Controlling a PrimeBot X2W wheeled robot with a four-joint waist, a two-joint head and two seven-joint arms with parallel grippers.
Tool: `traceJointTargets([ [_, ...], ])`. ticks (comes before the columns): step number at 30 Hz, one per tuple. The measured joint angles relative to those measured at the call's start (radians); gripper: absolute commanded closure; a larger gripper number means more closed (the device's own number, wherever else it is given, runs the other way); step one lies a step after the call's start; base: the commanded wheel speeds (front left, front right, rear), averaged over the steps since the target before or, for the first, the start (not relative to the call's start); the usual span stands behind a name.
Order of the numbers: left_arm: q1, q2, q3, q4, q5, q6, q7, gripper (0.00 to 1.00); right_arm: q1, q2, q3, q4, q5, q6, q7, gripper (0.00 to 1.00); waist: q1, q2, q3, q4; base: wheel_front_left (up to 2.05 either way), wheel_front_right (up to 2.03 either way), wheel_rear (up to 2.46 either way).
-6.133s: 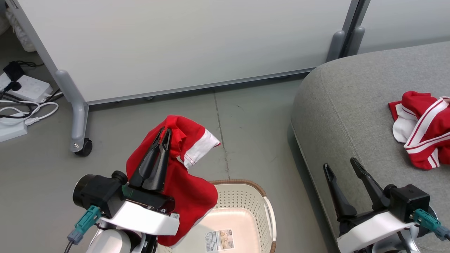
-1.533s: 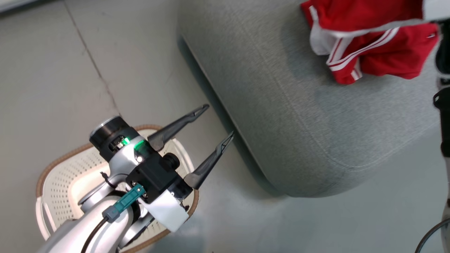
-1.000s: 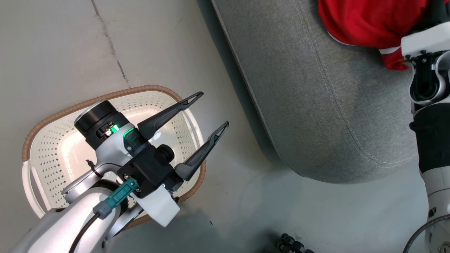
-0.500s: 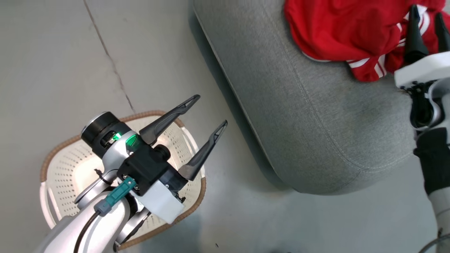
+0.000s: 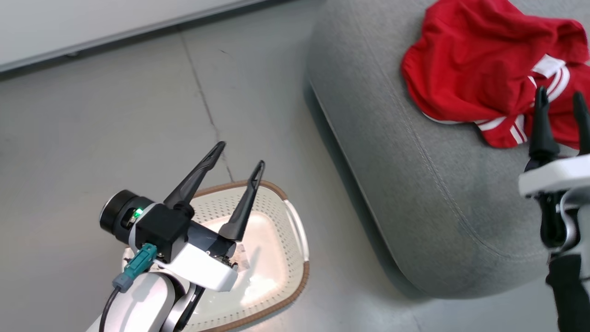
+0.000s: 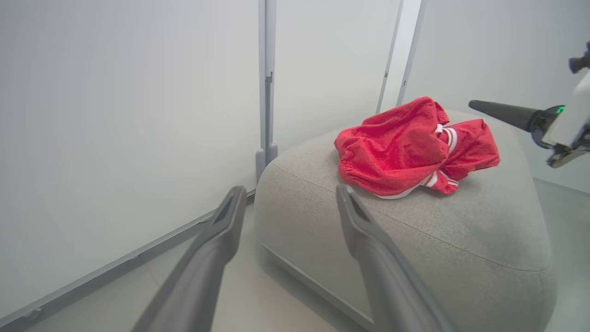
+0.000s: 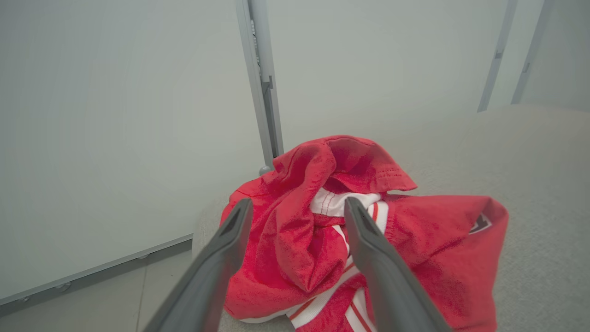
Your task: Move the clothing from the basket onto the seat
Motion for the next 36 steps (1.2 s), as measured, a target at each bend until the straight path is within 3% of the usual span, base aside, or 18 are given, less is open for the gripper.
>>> traceJointTargets([
  [9, 0.061, -0.039, 0.086, 0.061, -0.060, 0.061, -0.046, 0.00, 0.223, 0.087, 0.021, -0.276, -0.118, 0.000, 0.020, 0.00, 0.0000, 0.0000, -0.094, 0.107, 0.00, 0.00, 0.00],
  [18, 0.102, -0.068, 0.192, 0.093, -0.090, 0.103, -0.059, 0.00, 0.377, 0.123, 0.057, -0.494, -0.157, 0.000, 0.117, 0.00, 0.0000, 0.0000, -0.158, 0.196, 0.00, 0.00, 0.00],
  [28, 0.211, -0.089, 0.339, 0.057, -0.077, 0.119, -0.060, 0.00, 0.471, 0.127, 0.060, -0.573, -0.137, 0.000, 0.168, 0.00, 0.0000, 0.0000, -0.214, 0.258, 0.00, 0.00, 0.00],
  [36, 0.302, -0.110, 0.367, 0.027, -0.034, 0.096, -0.060, 0.00, 0.523, 0.128, 0.055, -0.589, -0.143, 0.000, 0.196, 0.00, 0.0000, 0.0000, -0.245, 0.280, 0.00, 0.00, 0.00],
])
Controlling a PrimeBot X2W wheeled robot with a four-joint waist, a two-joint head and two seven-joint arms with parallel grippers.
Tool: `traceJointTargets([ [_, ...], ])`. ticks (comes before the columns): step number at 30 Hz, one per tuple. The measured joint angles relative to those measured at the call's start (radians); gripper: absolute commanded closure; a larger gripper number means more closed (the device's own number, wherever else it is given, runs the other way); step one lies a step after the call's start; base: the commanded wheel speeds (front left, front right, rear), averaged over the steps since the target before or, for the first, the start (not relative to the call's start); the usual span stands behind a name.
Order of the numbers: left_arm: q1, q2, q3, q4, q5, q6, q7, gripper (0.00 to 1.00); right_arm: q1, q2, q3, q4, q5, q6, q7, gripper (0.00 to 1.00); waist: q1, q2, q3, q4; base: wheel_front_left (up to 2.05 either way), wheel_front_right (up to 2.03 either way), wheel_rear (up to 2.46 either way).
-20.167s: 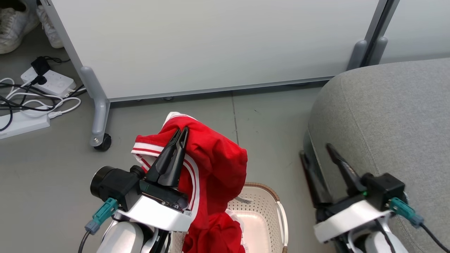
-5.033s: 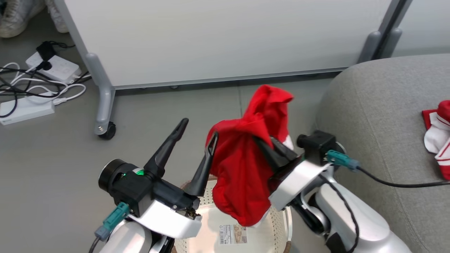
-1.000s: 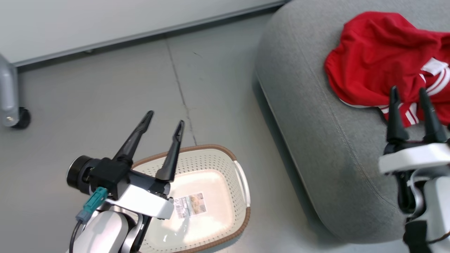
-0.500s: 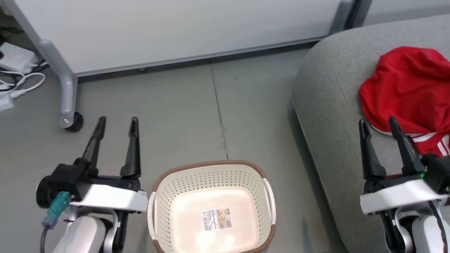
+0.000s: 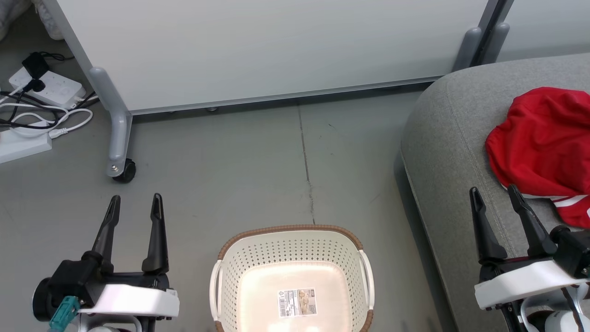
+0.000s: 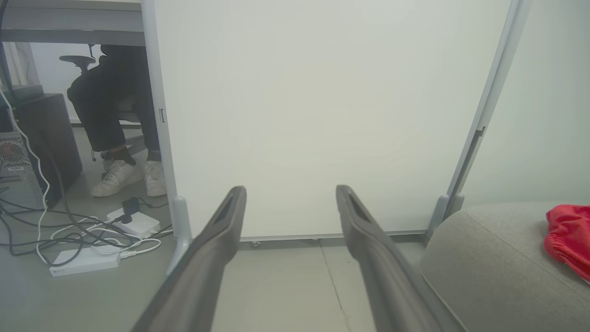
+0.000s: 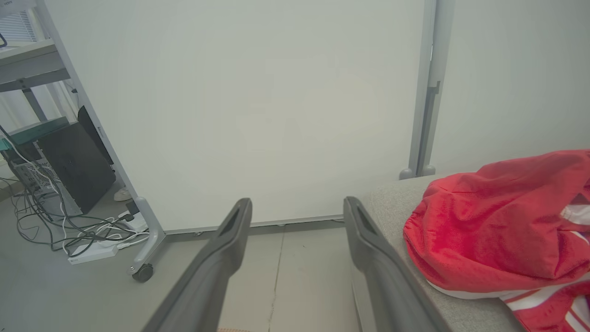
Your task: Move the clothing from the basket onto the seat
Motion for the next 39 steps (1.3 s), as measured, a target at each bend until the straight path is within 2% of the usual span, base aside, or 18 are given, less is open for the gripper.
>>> traceJointTargets([
  [12, 0.091, -0.021, 0.002, 0.017, 0.037, -0.028, 0.000, 0.00, 0.071, 0.000, 0.003, -0.016, -0.014, 0.000, 0.021, 0.00, 0.0000, 0.0000, -0.048, 0.008, 0.00, 0.00, 0.00],
  [39, 0.109, -0.032, 0.014, 0.089, 0.046, -0.060, 0.000, 0.00, 0.125, 0.000, 0.016, -0.071, -0.020, 0.000, 0.052, 0.00, 0.0000, 0.0000, -0.055, 0.017, 0.00, 0.00, 0.00],
])
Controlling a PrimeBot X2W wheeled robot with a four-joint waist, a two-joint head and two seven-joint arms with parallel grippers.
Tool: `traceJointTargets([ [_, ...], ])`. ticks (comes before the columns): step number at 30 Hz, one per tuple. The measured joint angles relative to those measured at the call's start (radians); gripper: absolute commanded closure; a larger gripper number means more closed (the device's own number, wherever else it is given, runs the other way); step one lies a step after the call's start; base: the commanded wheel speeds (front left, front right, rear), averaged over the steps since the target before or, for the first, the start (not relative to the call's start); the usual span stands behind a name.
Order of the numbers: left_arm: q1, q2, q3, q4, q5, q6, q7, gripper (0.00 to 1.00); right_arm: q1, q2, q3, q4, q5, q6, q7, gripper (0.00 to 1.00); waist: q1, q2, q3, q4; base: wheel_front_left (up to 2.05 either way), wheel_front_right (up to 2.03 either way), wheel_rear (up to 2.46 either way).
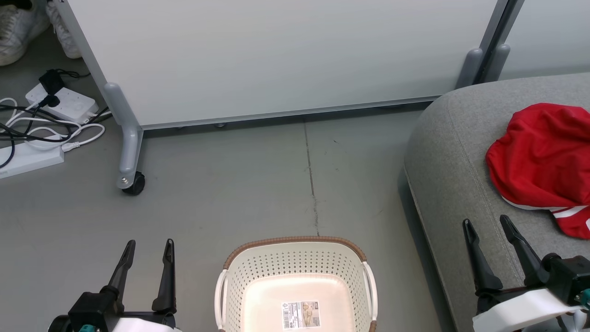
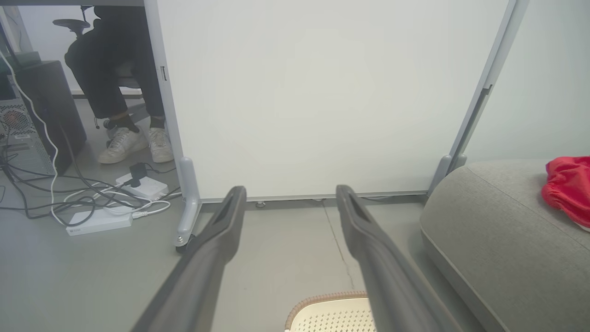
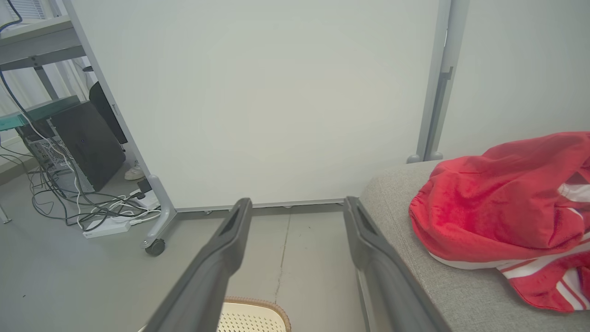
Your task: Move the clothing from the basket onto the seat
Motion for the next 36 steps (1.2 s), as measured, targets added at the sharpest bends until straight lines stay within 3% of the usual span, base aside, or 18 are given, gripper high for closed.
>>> traceJointTargets([
  [18, -0.001, -0.009, 0.007, 0.021, 0.007, -0.011, 0.000, 0.00, 0.007, 0.000, -0.004, -0.002, 0.010, 0.000, -0.001, 0.00, 0.0000, 0.0000, 0.000, 0.002, 0.00, 0.00, 0.00],
  [19, -0.001, -0.009, 0.008, 0.022, 0.008, -0.012, 0.000, 1.00, 0.008, 0.000, -0.004, -0.002, 0.010, 0.000, 0.000, 1.00, 0.0000, 0.0000, -0.001, 0.002, 0.00, 0.00, 0.00],
  [24, 0.008, -0.027, 0.000, 0.058, -0.002, -0.011, 0.006, 1.00, 0.021, 0.012, 0.006, 0.039, 0.020, 0.000, 0.000, 1.00, 0.0000, 0.0000, -0.002, 0.002, 0.00, 0.00, 0.00],
  [36, -0.013, -0.047, 0.028, 0.093, -0.199, -0.048, 0.040, 1.00, -0.028, 0.002, -0.011, 0.119, 0.248, 0.000, 0.031, 1.00, 0.0000, 0.0000, -0.006, 0.003, 0.00, 0.00, 0.00],
])
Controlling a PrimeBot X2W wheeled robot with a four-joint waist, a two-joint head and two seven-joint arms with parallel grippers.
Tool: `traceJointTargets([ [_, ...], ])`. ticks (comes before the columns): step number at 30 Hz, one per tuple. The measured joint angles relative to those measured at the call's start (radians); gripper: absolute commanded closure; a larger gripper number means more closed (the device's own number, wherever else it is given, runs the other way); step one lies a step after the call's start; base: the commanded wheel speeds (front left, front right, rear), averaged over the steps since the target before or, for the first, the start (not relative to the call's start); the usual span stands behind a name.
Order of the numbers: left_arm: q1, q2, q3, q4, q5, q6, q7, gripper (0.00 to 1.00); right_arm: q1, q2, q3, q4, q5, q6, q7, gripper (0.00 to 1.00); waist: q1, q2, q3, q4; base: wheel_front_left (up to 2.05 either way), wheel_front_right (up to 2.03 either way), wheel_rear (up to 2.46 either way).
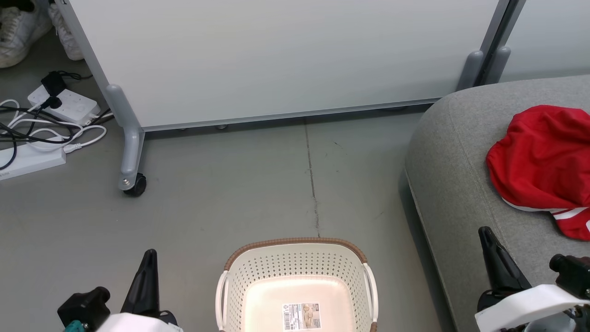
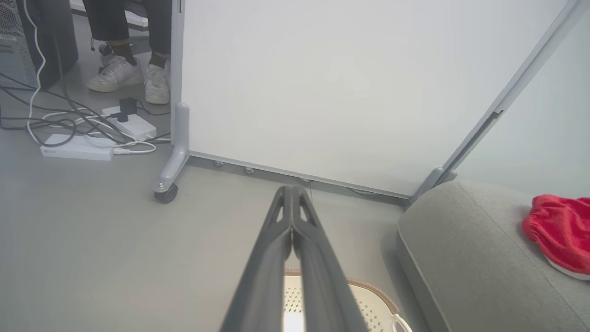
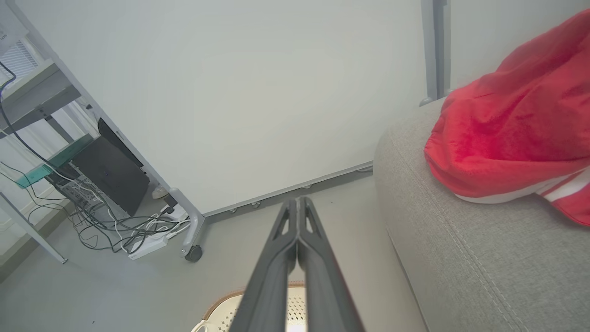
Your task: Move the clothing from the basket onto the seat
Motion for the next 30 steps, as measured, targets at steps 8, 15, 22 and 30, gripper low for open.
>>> traceJointTargets([
  [8, -0.031, -0.016, 0.022, 0.016, -0.119, -0.025, 0.020, 1.00, -0.039, -0.009, -0.012, 0.052, 0.135, 0.000, 0.021, 1.00, 0.0000, 0.0000, -0.002, 0.000, 0.00, 0.00, 0.00],
  [15, -0.054, -0.025, 0.038, 0.029, -0.212, -0.043, 0.037, 1.00, -0.070, -0.014, -0.024, 0.089, 0.241, 0.000, 0.038, 1.00, 0.0000, 0.0000, -0.004, 0.001, 0.00, 0.00, 0.00],
  [22, -0.075, -0.034, 0.054, 0.042, -0.302, -0.060, 0.049, 1.00, -0.101, -0.016, -0.040, 0.124, 0.339, 0.000, 0.056, 1.00, 0.0000, 0.0000, -0.006, 0.001, 0.00, 0.00, 0.00],
  [30, -0.093, -0.046, 0.068, 0.054, -0.382, -0.077, 0.065, 1.00, -0.128, -0.019, -0.051, 0.157, 0.427, -0.001, 0.073, 1.00, 0.0000, 0.0000, -0.008, 0.002, 0.00, 0.00, 0.00],
])
